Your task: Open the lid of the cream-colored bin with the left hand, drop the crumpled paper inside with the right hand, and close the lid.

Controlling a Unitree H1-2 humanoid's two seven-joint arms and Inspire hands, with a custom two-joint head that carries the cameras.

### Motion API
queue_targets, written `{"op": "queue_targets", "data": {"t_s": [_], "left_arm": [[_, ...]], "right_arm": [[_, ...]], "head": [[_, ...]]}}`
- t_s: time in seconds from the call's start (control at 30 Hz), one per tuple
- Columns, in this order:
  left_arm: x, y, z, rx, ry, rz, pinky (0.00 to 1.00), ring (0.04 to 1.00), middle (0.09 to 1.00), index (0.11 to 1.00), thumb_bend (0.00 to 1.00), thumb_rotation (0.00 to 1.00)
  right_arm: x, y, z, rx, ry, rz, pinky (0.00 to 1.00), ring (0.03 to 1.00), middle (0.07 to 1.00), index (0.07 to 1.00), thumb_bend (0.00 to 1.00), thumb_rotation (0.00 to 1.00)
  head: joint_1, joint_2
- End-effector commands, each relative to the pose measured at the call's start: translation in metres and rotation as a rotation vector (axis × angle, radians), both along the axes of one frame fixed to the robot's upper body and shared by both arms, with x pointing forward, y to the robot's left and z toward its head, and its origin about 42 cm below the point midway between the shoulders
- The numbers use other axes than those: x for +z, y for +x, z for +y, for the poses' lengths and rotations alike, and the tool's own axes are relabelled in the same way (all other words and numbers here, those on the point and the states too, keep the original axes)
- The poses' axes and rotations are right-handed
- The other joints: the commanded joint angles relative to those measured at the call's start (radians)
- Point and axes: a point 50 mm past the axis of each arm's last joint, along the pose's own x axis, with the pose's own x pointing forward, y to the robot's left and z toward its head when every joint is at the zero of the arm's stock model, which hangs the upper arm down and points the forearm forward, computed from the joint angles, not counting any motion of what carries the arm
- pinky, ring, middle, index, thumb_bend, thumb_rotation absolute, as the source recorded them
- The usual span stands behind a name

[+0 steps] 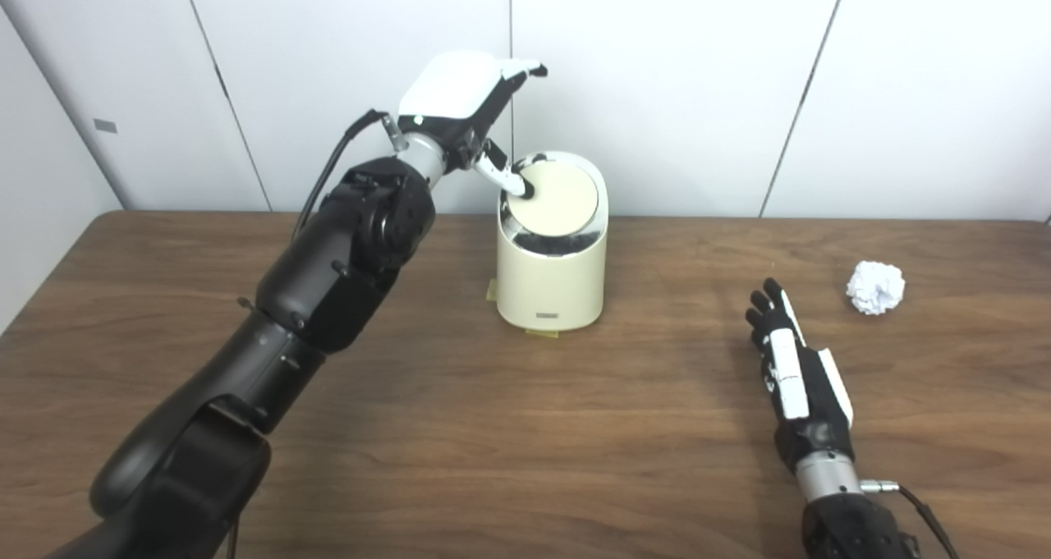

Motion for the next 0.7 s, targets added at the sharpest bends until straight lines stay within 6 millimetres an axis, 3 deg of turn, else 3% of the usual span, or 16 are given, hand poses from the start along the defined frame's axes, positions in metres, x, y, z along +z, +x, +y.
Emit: {"op": "queue_targets", "data": {"t_s": [0.0,0.17,0.67], "left_arm": [[0.038,0.004,-0.008,-0.028,-0.002,-0.103,0.78,0.882,0.914,0.928,0.95,0.16],[0.038,0.002,-0.014,-0.045,-0.015,-0.092,0.82,0.895,0.92,0.935,0.94,0.18],[0.036,-0.005,-0.026,-0.069,-0.008,-0.09,0.8,0.886,0.915,0.935,0.92,0.2]], "right_arm": [[0.014,0.008,0.006,0.018,-0.003,-0.054,0.98,0.961,0.967,1.0,0.58,1.0],[0.015,0.009,0.007,0.018,0.01,-0.053,0.99,0.965,0.969,1.0,0.58,0.99],[0.015,0.009,0.007,0.017,0.005,-0.05,0.99,0.968,0.974,1.0,0.56,1.0]], "head": [[-0.001,0.002],[-0.003,0.003],[-0.002,0.012]]}}
